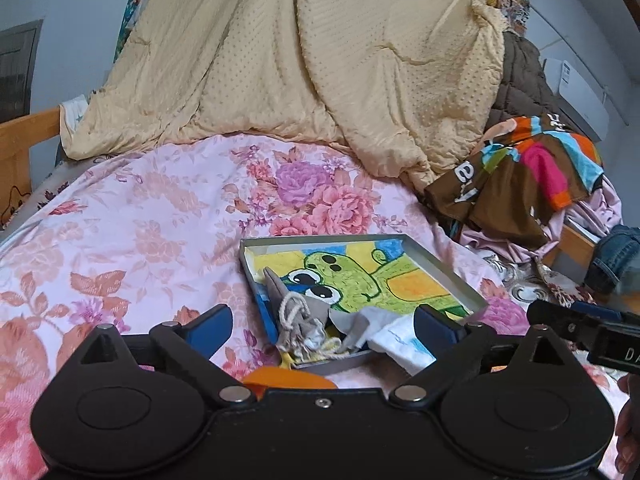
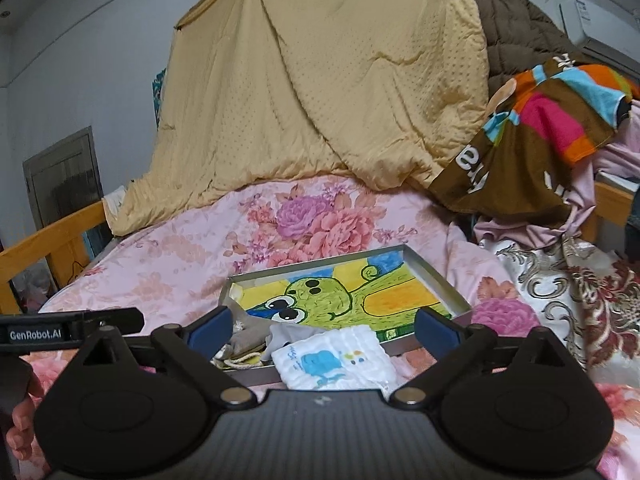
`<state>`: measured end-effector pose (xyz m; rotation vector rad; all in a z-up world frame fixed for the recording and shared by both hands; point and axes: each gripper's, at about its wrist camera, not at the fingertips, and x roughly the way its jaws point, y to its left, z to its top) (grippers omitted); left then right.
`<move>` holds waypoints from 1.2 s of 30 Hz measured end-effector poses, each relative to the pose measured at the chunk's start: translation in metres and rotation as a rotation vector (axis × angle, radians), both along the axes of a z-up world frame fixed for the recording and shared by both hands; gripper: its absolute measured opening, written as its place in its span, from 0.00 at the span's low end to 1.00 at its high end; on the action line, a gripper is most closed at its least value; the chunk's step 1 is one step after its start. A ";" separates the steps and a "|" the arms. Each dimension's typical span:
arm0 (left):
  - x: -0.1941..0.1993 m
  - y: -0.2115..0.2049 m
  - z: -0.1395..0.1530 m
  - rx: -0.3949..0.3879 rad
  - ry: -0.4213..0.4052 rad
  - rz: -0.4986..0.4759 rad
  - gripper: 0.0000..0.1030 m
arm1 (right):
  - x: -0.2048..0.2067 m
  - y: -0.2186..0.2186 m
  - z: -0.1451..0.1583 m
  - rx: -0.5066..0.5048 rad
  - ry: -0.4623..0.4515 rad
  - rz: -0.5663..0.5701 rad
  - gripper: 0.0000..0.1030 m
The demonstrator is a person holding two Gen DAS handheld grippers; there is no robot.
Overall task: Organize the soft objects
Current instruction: 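Withdraw both tools from the box lid back over the pile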
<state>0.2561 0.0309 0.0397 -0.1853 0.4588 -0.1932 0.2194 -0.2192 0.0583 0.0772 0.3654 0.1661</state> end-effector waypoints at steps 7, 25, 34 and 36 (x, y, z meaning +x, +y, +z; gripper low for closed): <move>-0.042 -0.006 0.001 0.017 -0.023 -0.001 0.95 | -0.038 -0.005 0.003 0.020 -0.022 -0.006 0.99; -0.129 -0.012 -0.007 0.040 -0.012 0.018 0.99 | -0.106 -0.021 -0.001 0.041 -0.008 -0.005 1.00; -0.156 -0.015 -0.014 0.039 0.018 0.015 0.99 | -0.123 -0.021 -0.007 0.045 0.032 -0.008 1.00; -0.162 -0.015 -0.017 0.038 0.029 0.016 0.99 | -0.126 -0.021 -0.009 0.042 0.047 -0.003 1.00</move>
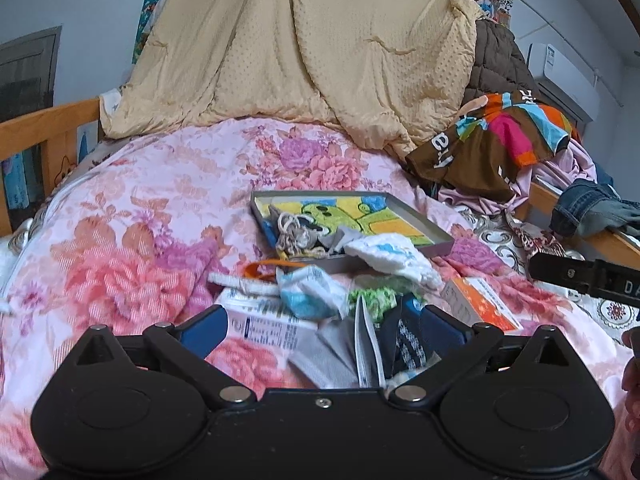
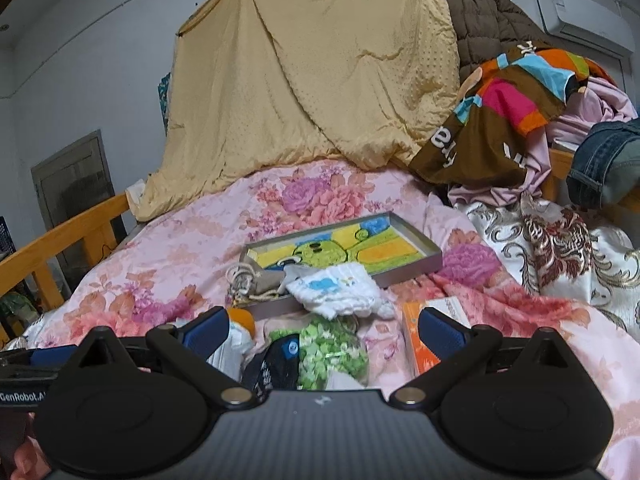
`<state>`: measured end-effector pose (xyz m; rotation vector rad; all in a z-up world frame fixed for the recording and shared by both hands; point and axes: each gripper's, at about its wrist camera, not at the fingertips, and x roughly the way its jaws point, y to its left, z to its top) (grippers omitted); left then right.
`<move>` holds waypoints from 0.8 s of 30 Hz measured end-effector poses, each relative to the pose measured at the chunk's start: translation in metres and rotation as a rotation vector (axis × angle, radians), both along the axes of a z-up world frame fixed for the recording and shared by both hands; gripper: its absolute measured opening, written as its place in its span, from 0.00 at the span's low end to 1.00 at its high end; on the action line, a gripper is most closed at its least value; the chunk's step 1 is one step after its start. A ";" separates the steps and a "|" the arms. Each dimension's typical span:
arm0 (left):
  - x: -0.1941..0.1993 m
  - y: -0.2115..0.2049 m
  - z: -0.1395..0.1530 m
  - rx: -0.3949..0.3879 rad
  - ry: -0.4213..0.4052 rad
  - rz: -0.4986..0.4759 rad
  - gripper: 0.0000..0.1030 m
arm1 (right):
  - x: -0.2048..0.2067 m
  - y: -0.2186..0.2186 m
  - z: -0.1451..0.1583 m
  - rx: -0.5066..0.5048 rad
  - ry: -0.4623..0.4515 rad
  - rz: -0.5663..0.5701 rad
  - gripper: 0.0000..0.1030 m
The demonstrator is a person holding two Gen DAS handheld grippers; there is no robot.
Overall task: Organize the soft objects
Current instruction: 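Withdraw both tools from the box lid back over the pile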
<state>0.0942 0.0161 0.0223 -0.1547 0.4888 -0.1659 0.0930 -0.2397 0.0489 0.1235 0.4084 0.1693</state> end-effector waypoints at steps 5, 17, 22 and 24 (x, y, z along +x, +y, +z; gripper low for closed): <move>-0.012 -0.001 -0.006 0.014 0.020 0.002 0.99 | -0.009 0.006 -0.004 -0.034 0.024 0.003 1.00; -0.014 -0.008 -0.020 0.063 0.128 -0.026 0.99 | -0.004 0.011 -0.023 -0.085 0.200 -0.021 1.00; -0.010 -0.010 -0.025 0.070 0.178 -0.022 0.99 | 0.000 0.015 -0.030 -0.114 0.256 -0.013 1.00; -0.007 -0.009 -0.026 0.059 0.208 -0.027 0.99 | 0.001 0.017 -0.032 -0.129 0.272 -0.006 1.00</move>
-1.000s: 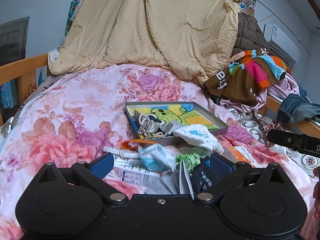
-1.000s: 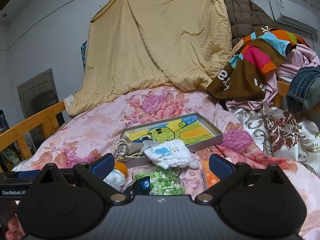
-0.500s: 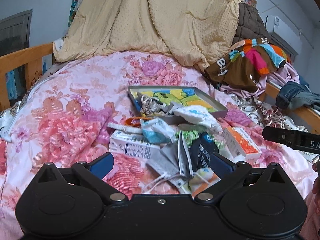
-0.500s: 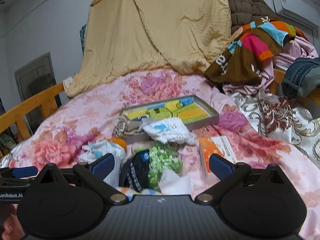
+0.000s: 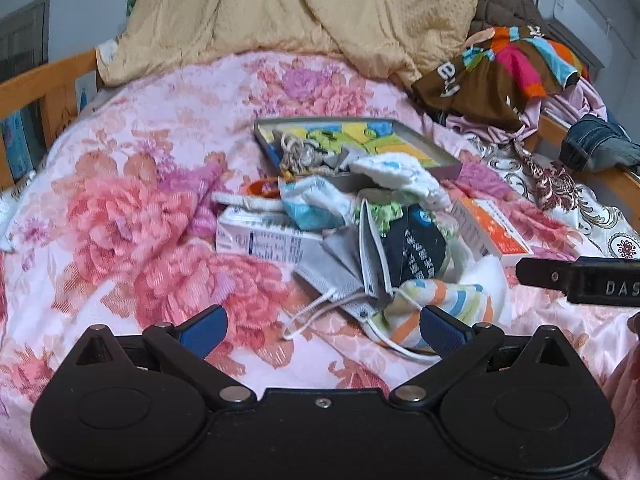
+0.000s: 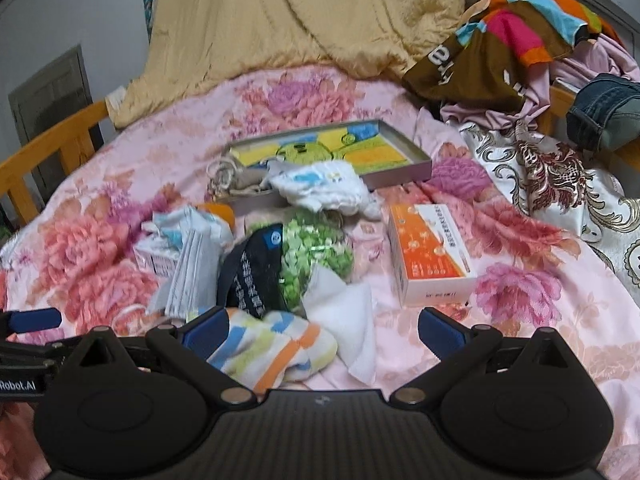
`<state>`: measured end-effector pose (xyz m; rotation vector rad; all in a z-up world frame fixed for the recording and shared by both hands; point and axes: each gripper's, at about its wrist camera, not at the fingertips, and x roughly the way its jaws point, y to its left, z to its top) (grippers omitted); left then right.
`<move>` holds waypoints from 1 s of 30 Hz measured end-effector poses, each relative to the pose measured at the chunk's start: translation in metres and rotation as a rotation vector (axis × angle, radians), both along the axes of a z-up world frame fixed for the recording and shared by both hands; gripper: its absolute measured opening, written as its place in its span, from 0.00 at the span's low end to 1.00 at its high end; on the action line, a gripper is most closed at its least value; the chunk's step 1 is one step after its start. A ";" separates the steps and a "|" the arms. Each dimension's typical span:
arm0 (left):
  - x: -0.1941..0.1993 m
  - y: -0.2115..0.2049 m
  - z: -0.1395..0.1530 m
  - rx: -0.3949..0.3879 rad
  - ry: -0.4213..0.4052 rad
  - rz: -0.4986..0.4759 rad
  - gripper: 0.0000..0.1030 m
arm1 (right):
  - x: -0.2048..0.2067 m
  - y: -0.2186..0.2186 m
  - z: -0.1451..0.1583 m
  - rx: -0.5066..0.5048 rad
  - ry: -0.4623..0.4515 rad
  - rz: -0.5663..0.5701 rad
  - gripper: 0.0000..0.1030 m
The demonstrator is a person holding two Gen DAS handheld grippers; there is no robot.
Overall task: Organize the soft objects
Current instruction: 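Withdraw both tools from the box lid back over the pile, then lower the left tool to the grey face mask while the right tool grasps the striped towel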
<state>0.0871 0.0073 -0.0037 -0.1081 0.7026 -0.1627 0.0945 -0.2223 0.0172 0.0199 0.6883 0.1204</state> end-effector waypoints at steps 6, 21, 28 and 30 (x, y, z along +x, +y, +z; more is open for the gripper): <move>0.005 0.003 -0.002 -0.027 0.026 0.005 0.99 | 0.006 0.009 -0.006 -0.038 0.040 0.024 1.00; 0.013 0.006 0.004 -0.069 0.016 0.035 0.99 | 0.008 0.012 -0.004 -0.034 0.017 0.035 1.00; 0.022 0.006 0.008 -0.049 0.010 0.040 0.99 | 0.010 0.013 -0.003 -0.026 0.009 0.041 1.00; 0.026 0.005 0.008 -0.041 0.013 0.030 0.99 | 0.011 0.013 -0.003 -0.025 0.008 0.044 1.00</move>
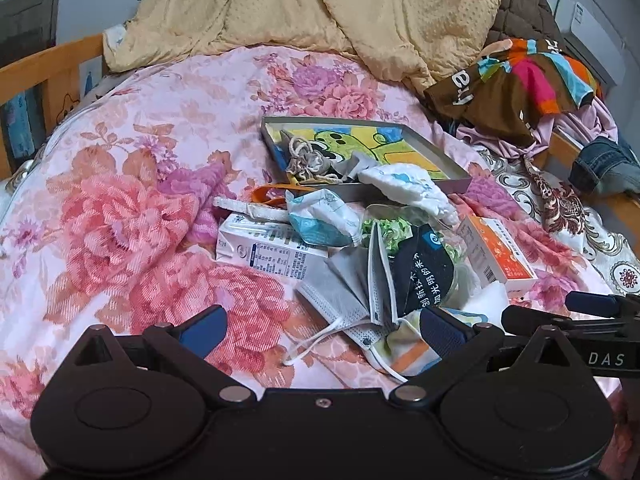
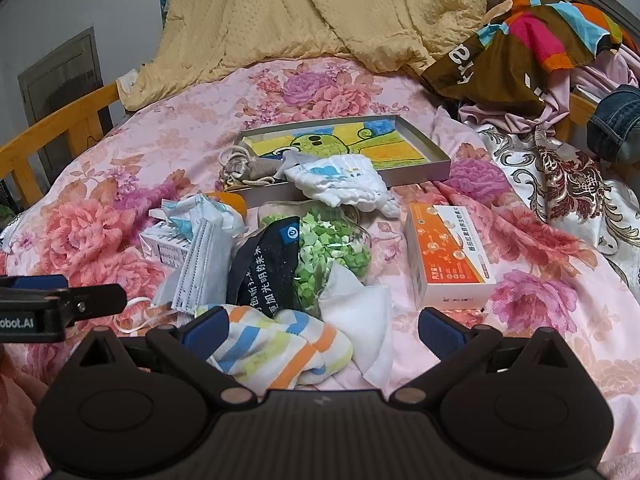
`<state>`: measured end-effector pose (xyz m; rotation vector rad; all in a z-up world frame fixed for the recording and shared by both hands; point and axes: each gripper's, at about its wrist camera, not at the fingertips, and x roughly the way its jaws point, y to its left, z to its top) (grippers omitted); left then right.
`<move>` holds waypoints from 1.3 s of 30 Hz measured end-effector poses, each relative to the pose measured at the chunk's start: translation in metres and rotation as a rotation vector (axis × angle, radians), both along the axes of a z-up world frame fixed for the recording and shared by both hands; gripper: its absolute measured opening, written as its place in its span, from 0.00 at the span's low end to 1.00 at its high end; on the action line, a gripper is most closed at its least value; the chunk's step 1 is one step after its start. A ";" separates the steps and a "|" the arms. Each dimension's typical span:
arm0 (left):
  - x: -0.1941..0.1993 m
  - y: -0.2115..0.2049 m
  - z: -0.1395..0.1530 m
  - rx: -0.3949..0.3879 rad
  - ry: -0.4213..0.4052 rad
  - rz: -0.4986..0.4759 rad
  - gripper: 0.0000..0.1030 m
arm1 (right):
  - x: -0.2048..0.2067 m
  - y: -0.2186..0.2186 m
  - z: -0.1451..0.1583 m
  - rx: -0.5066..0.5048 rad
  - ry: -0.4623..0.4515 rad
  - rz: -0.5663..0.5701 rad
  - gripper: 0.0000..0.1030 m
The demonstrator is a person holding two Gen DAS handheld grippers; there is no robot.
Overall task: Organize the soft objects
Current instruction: 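Lower the left tool to the grey face mask while the right tool grasps the striped towel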
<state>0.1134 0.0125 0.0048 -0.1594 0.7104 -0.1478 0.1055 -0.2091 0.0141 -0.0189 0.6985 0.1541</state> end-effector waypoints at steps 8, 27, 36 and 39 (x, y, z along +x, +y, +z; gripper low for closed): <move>0.015 -0.008 0.009 0.027 -0.003 -0.067 0.99 | 0.001 0.003 -0.001 -0.003 -0.002 0.008 1.00; 0.074 0.000 -0.010 -0.022 0.149 -0.208 0.99 | 0.017 0.004 -0.011 -0.014 0.065 -0.014 1.00; 0.103 0.002 -0.036 -0.151 0.243 -0.187 0.92 | 0.027 0.013 -0.018 -0.002 0.117 0.015 0.99; 0.109 0.003 -0.049 -0.169 0.286 -0.174 0.88 | 0.030 0.011 -0.019 0.032 0.134 0.017 0.97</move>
